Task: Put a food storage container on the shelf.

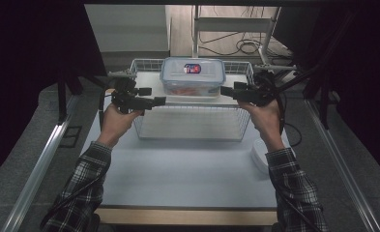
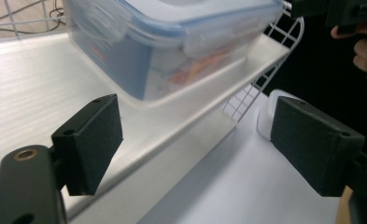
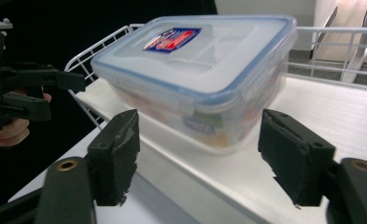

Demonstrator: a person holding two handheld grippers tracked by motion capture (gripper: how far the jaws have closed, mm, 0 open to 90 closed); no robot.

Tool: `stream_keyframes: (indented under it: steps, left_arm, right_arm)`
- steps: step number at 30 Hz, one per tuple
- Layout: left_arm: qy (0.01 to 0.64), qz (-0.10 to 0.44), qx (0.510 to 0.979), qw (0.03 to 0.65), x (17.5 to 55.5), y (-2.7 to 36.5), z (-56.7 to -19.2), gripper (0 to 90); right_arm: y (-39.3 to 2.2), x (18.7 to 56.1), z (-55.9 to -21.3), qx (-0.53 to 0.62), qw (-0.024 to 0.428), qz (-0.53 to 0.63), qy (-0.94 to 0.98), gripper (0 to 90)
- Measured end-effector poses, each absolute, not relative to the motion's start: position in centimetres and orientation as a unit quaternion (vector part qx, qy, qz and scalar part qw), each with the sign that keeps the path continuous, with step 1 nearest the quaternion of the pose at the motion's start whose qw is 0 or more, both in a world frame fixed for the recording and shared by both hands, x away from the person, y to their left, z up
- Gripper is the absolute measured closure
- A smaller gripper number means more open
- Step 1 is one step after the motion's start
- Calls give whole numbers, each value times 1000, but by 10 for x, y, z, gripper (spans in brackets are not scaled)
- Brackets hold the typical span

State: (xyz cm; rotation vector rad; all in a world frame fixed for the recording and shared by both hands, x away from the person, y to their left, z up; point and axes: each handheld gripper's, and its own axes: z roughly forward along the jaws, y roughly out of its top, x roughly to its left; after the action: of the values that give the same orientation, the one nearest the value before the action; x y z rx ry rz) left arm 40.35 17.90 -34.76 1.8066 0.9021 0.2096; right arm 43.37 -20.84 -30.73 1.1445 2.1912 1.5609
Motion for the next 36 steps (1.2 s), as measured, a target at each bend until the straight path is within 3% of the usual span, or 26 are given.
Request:
stream_keyframes:
  steps: [15,36]
  left_arm:
    - [356,105,772,516,365,181,-376,44]
    - [341,125,786,500,314,170,-415,3]
  right_arm:
    - [-204,399,-331,348,127,516,772,101]
    - [-213,354,-378,319,144,501,792,7]
